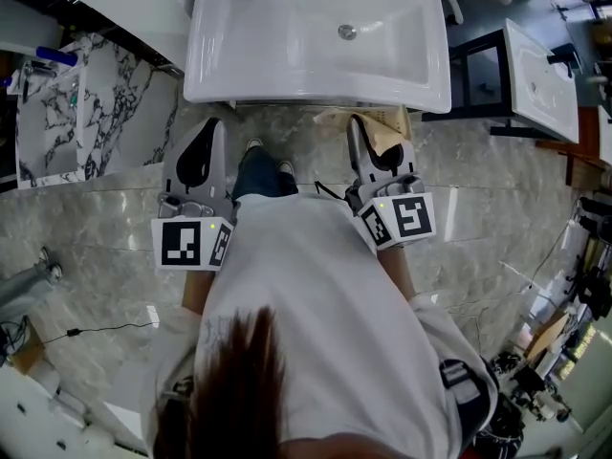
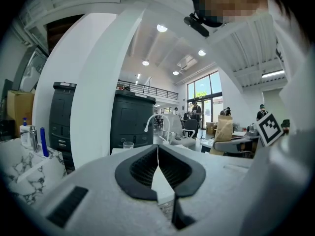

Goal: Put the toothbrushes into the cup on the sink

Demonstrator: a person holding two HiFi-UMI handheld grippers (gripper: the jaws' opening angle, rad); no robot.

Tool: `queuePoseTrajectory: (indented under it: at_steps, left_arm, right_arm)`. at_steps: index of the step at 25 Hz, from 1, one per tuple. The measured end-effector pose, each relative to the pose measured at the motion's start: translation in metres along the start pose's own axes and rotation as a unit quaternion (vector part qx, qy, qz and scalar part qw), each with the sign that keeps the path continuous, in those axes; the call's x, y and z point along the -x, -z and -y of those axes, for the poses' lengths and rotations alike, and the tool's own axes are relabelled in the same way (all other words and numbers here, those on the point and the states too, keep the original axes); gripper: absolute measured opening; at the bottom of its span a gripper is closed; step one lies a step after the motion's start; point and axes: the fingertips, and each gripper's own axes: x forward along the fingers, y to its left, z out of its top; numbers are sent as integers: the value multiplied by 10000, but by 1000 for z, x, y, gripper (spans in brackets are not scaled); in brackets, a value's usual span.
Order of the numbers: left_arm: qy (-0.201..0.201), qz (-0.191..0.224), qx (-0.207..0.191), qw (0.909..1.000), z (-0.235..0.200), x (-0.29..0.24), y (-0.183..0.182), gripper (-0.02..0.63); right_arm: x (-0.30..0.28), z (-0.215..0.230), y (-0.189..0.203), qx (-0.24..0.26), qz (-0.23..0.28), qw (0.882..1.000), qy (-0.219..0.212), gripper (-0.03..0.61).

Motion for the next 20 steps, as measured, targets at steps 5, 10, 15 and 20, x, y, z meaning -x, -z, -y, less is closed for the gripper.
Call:
queuePoseTrajectory:
  at_steps: [5,10,15,20]
  left_arm:
    - [55,-53,-11,10000,-5,-15,0,15]
    - [185,-104,36,9998,-18,-43,-2,15]
    - [292,-100,43,9995,-44,-79,-9,15]
    - [400,-92,25,9992,-73,-118,-20,15]
  right_arm:
    - [-9,7,-1,-17,-26,10000,63,92]
    - [-31,17,-2,-62,-107,9997,204,92]
    - [-69,25,-12,-83,-110,9995,286,92]
    - [-117,32,-27,-91,-49,9994,340,92]
